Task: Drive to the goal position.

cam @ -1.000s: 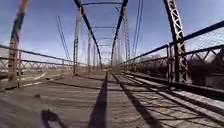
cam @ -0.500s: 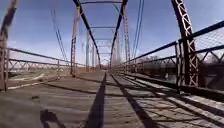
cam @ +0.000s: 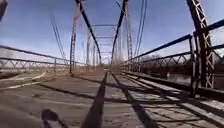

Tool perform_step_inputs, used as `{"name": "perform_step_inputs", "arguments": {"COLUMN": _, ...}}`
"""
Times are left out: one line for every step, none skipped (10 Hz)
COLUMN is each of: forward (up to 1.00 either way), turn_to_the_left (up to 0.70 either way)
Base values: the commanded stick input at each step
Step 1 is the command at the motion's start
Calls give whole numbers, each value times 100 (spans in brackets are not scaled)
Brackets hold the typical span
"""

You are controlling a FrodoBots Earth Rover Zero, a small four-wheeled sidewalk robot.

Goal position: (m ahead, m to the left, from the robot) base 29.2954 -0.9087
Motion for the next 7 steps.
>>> {"name": "perform_step_inputs", "arguments": {"forward": 100, "turn_to_the_left": 0}}
{"name": "perform_step_inputs", "arguments": {"forward": 100, "turn_to_the_left": 0}}
{"name": "perform_step_inputs", "arguments": {"forward": 100, "turn_to_the_left": 0}}
{"name": "perform_step_inputs", "arguments": {"forward": 100, "turn_to_the_left": 0}}
{"name": "perform_step_inputs", "arguments": {"forward": 100, "turn_to_the_left": 0}}
{"name": "perform_step_inputs", "arguments": {"forward": 100, "turn_to_the_left": 0}}
{"name": "perform_step_inputs", "arguments": {"forward": 100, "turn_to_the_left": 0}}
